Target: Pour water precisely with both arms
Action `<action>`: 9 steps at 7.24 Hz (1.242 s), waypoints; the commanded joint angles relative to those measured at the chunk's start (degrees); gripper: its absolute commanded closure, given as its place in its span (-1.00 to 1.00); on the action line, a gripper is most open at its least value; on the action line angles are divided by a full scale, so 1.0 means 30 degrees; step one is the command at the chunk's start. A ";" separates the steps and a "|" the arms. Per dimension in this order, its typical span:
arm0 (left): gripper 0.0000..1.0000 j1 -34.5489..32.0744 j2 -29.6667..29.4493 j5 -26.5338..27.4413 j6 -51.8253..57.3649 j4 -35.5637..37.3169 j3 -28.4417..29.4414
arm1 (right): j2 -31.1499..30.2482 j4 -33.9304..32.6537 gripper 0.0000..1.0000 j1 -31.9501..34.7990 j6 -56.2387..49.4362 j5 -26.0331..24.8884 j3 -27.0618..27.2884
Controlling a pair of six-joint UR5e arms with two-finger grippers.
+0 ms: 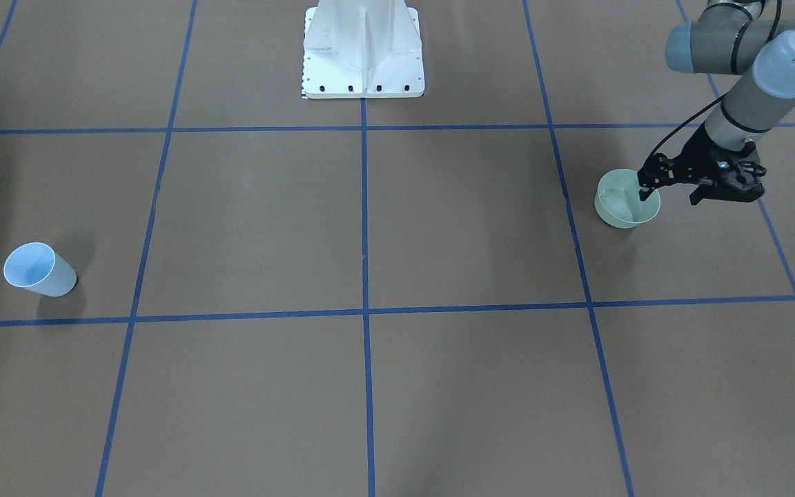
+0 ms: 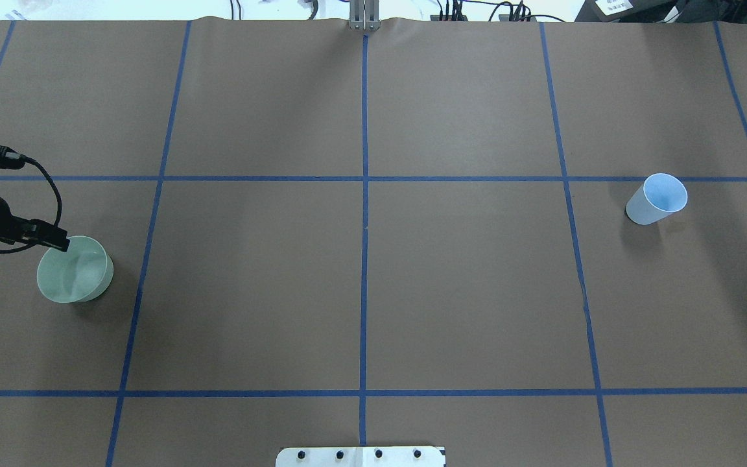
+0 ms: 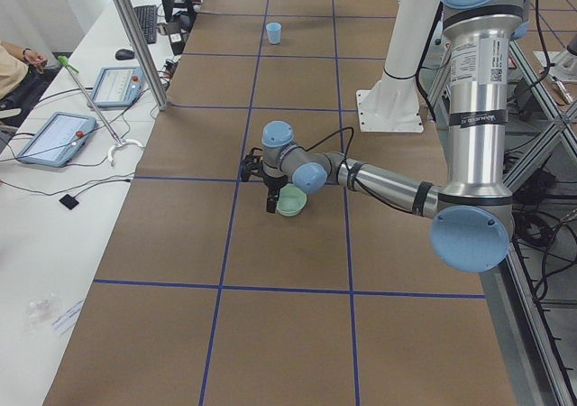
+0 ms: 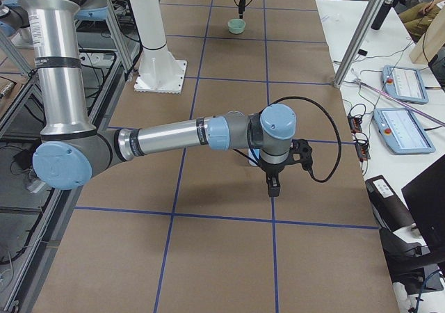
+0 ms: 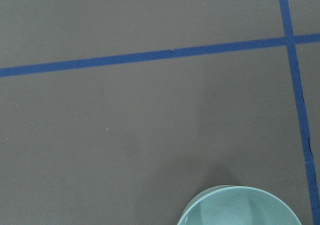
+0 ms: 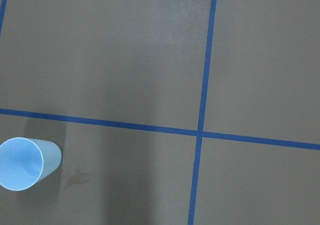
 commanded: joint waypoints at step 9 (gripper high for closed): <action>1.00 0.0801 0.0291 -0.0106 0.1588 -0.0762 0.1005 | -0.0001 0.0000 -1.00 -0.0010 0.0000 0.0000 0.0156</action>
